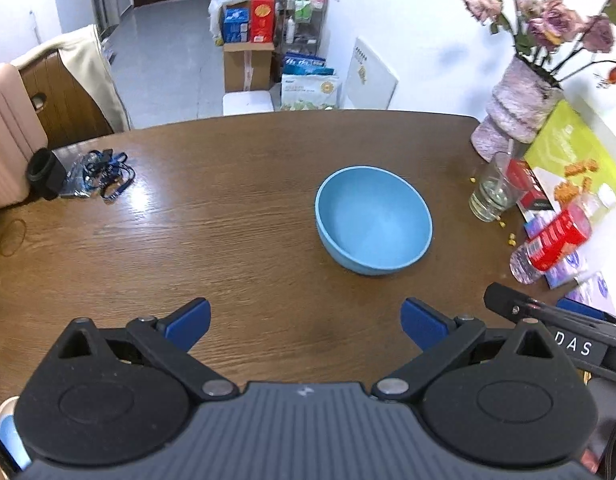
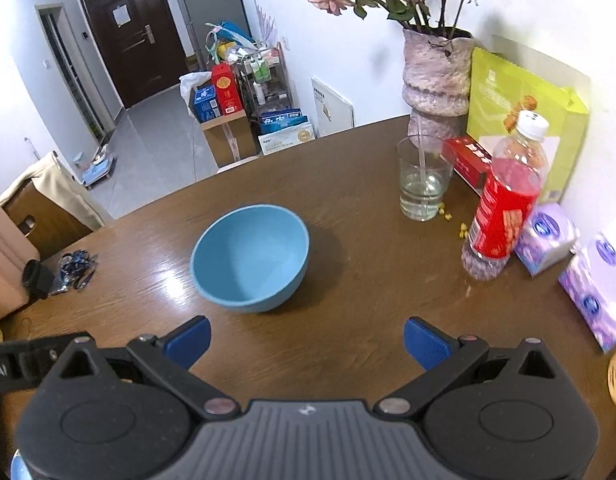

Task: Organize plates and bowls
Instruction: 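Move both open grippers to the rim of the standing light-blue bowl, then close the left gripper on the bowl rim while the right gripper pinches it too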

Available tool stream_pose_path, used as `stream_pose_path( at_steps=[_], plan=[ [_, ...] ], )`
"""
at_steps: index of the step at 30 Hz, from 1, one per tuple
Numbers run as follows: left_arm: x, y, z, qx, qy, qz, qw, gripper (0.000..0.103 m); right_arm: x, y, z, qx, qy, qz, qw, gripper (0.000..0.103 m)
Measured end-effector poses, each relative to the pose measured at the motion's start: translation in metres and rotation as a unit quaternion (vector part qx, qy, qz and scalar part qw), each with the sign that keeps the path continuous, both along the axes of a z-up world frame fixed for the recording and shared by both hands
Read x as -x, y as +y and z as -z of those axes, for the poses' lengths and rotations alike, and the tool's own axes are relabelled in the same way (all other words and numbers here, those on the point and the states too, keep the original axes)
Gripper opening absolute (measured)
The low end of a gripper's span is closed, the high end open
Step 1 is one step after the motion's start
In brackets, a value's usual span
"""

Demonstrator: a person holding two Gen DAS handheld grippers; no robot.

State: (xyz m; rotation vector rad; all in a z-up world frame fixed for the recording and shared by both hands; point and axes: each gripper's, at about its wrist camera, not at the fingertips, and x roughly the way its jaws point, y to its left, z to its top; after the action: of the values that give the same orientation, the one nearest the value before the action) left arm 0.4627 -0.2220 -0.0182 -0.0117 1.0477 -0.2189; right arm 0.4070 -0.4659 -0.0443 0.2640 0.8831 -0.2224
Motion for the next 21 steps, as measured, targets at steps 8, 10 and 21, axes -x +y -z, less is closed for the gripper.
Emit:
stream_pose_path(
  at_steps=[8,10,21],
  plan=[
    [-0.045,-0.032,0.026,-0.018,0.0,-0.049,0.9986,0.103,-0.057,-0.022,0.024,0.036,0.013,-0.029,0.999,0.099],
    [-0.056,-0.037,0.034,-0.022,-0.001,-0.061,0.9979,0.103,-0.069,-0.025,0.032,0.042,0.02,-0.034,0.998,0.097],
    [-0.109,-0.058,0.08,-0.056,0.006,-0.08,0.9952,0.094,-0.125,-0.034,0.08,0.025,0.045,-0.051,0.997,0.081]
  ],
)
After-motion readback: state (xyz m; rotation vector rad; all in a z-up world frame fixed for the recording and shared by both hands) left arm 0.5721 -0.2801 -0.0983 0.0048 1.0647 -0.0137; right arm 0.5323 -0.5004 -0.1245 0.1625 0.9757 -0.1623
